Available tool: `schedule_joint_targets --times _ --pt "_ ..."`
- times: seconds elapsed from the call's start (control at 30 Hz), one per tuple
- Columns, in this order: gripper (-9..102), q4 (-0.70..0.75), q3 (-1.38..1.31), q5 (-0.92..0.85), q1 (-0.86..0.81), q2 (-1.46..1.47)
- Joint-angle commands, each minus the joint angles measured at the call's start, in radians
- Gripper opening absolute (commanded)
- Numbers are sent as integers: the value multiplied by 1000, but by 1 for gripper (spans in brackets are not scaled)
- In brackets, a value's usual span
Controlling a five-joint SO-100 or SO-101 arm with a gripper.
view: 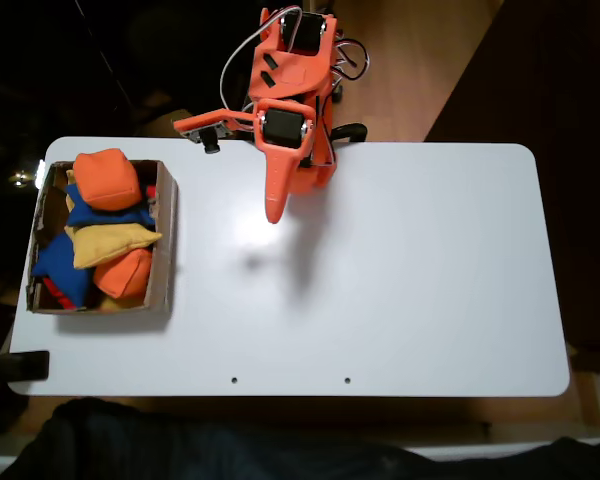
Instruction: Grasp a bag and put it in the box.
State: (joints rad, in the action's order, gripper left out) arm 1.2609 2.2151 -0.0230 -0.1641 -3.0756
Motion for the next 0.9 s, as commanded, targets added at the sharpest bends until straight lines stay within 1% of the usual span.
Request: schedule_joint_targets --times 0.0,0.47,0.87 --pt "0 -21 41 20 41 -35" --pt "0 -64 296 46 204 -124" --pt "0 -112 503 38 229 -187"
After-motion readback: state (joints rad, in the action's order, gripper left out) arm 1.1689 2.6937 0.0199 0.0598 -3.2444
